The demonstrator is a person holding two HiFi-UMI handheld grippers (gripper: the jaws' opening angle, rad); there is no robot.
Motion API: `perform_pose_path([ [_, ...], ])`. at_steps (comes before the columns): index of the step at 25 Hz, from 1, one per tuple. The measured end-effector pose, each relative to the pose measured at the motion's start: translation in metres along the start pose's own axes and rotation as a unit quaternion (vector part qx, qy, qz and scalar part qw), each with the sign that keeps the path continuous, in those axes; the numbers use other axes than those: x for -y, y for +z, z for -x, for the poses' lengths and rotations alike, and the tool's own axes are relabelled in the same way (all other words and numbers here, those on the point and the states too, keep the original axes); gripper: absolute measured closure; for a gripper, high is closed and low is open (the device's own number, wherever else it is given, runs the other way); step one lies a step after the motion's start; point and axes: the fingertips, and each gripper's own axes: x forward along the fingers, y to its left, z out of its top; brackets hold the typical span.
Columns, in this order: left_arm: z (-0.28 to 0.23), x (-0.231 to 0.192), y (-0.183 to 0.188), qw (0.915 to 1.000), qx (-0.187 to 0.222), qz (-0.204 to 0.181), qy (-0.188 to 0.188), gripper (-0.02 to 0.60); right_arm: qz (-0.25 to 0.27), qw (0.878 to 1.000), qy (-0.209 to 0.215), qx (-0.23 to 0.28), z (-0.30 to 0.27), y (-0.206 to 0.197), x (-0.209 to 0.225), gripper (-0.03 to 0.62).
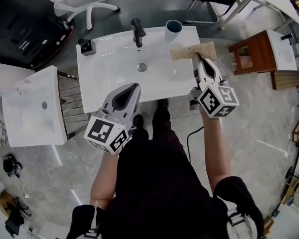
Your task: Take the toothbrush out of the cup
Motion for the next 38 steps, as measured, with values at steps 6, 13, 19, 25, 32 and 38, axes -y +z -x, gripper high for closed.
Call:
perform_pose_path([
  [6,0.015,0.011,0.005,0.9987,0.005,-0.016,-0.047,0.568,-0.016,1.000,-0.011,0.024,0.048,-0.005,-0.031,0.562],
  [13,0.018,0.033,0.010,0.9938,0.007,-0.034,-0.106,0.568,0.016,0.998,-0.011,0.059,0.102,0.001,-0.068,0.562],
  [19,0.017,0.049,0.011,0.9895,0.005,-0.044,-0.138,0.568,0.030,0.996,-0.042,0.078,0.143,-0.001,-0.073,0.562],
  [25,0.016,0.060,0.007,0.9876,-0.001,-0.049,-0.149,0.568,0.032,0.995,-0.034,0.086,0.170,-0.011,-0.075,0.563],
  [32,0.013,0.068,0.007,0.9882,-0.009,-0.058,-0.142,0.569,0.022,0.996,-0.028,0.082,0.183,-0.010,-0.075,0.563],
  [38,0.017,0.072,0.001,0.9849,-0.013,-0.059,-0.162,0.569,0.023,0.997,-0.016,0.078,0.185,-0.017,-0.082,0.563],
])
